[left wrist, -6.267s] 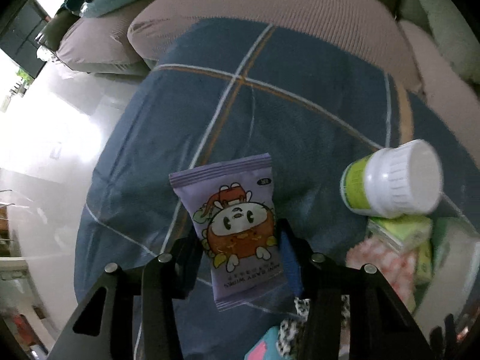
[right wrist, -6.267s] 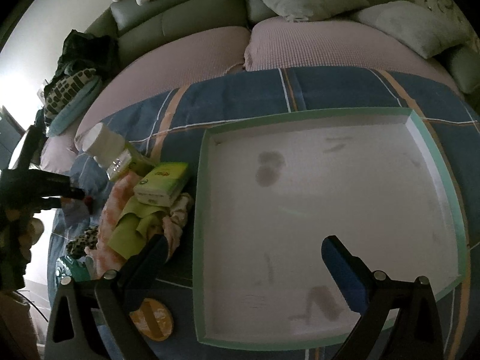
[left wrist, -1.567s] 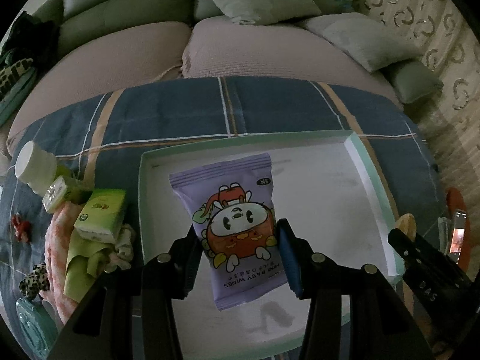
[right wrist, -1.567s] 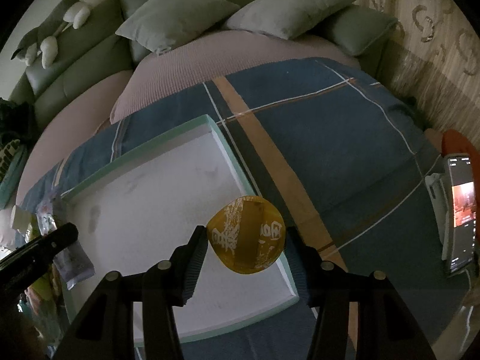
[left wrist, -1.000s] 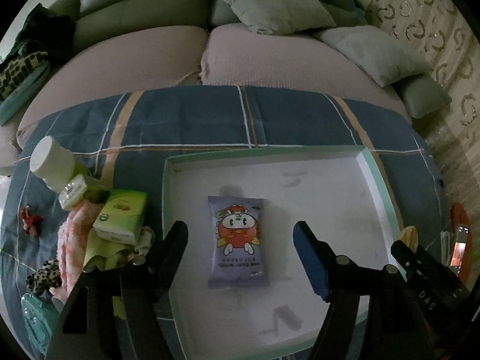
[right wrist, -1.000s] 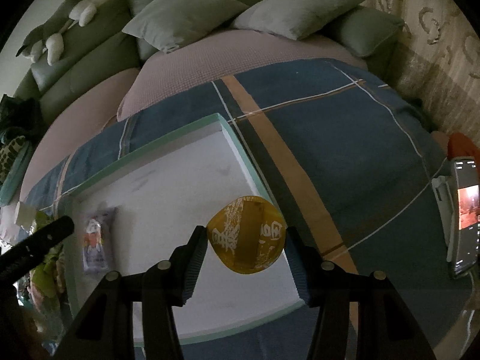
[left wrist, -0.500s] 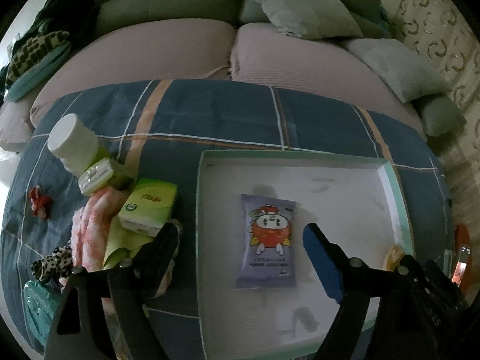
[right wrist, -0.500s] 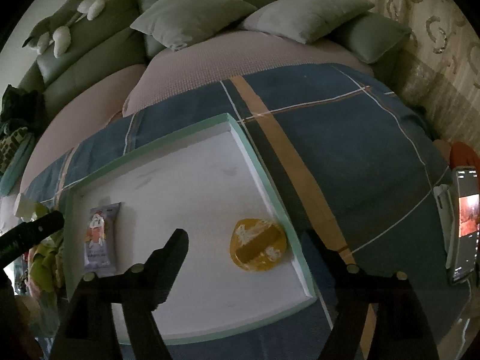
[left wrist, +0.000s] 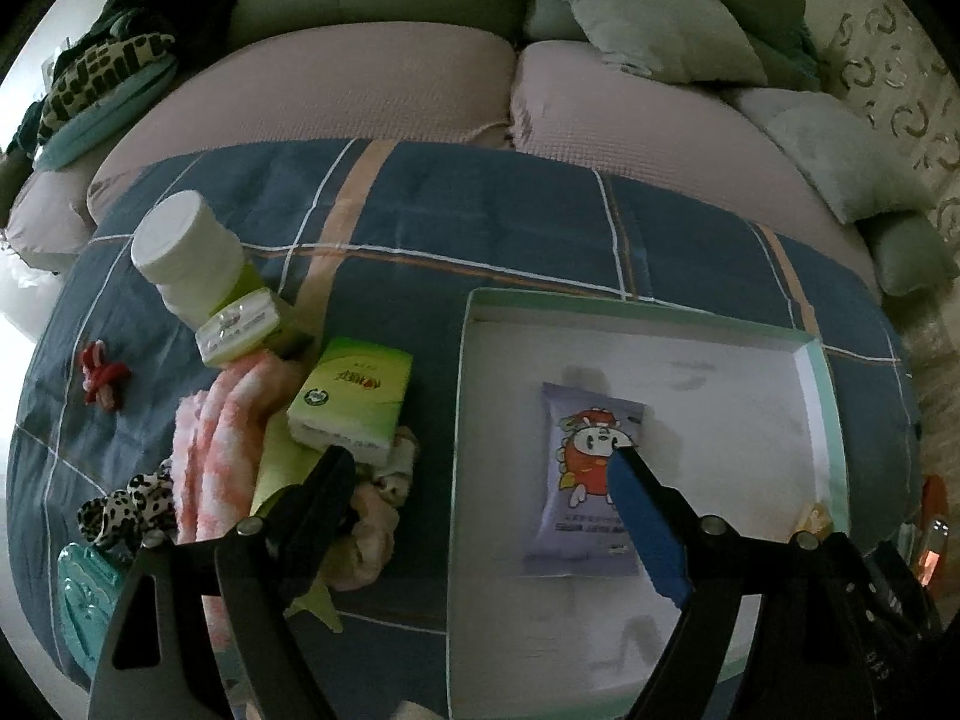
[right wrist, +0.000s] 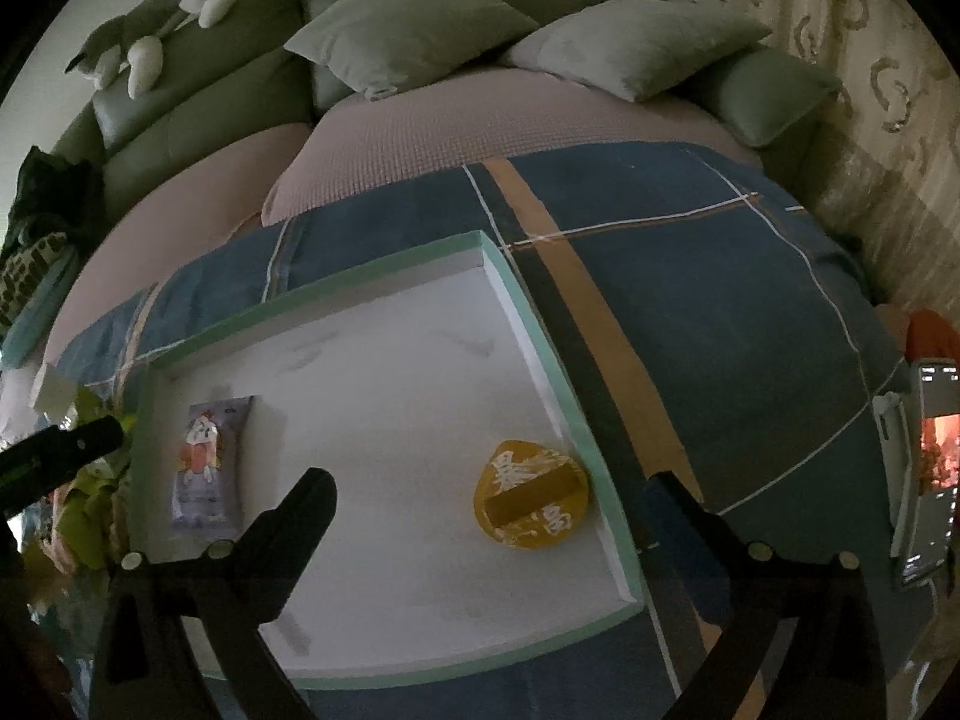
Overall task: Organize soft objects
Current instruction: 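Withdraw both open tools from the tray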
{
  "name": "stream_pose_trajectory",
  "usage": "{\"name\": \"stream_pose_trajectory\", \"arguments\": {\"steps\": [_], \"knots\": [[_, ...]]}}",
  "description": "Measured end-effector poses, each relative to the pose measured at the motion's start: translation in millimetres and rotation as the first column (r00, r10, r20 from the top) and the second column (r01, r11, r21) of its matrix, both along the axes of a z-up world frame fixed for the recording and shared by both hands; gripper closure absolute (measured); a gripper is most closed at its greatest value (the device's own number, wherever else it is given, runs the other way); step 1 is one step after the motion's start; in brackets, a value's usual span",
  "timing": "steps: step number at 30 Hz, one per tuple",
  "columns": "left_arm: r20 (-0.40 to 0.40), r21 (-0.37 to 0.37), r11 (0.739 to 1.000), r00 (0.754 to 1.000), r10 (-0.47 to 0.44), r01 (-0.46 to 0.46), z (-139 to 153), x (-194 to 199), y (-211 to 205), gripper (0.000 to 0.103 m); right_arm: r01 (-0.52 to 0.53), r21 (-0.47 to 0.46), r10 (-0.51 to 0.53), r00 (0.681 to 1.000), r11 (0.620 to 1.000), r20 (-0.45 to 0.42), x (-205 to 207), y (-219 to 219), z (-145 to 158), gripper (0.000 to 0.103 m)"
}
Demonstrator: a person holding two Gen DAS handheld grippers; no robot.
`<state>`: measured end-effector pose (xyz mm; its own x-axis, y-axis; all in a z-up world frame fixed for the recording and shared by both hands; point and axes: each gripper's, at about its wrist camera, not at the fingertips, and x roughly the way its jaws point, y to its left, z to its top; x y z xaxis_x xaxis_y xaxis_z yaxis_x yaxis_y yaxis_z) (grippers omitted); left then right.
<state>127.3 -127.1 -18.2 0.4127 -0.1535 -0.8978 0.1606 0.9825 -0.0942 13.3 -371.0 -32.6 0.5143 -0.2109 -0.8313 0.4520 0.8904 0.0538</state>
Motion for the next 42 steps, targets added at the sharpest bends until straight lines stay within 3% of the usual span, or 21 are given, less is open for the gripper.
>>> {"name": "stream_pose_trajectory", "arguments": {"steps": [4, 18, 27, 32, 42], "knots": [[-0.004, -0.009, 1.0, 1.0, 0.006, -0.006, -1.3, 0.9, 2.2, 0.008, -0.003, -0.008, 0.003, 1.0, 1.0, -0.015, 1.2, 2.7, -1.3, 0.0], [0.029, -0.04, 0.999, 0.999, 0.022, -0.021, 6.6, -0.2, 12.3, 0.007, -0.019, -0.022, 0.018, 1.0, 1.0, -0.02, 1.4, 9.6, -1.3, 0.0], [0.073, -0.039, 0.999, 0.997, 0.04, -0.037, 30.9, -5.9, 38.4, 0.006, -0.038, -0.021, 0.038, 0.999, 0.999, 0.0, 1.9, 18.7, 5.9, 0.0], [0.13, 0.003, 0.992, 0.984, 0.122, -0.124, 50.4, -10.1, 76.1, 0.006, -0.053, -0.004, 0.053, 0.998, 0.999, 0.038, 5.4, 30.6, 11.8, 0.0], [0.169, -0.032, 0.953, 0.938, 0.304, -0.303, 66.1, -26.9, 162.3, 0.006, -0.162, 0.003, 0.162, 0.986, 0.987, 0.038, 22.9, 78.3, 6.4, 0.0]]}}
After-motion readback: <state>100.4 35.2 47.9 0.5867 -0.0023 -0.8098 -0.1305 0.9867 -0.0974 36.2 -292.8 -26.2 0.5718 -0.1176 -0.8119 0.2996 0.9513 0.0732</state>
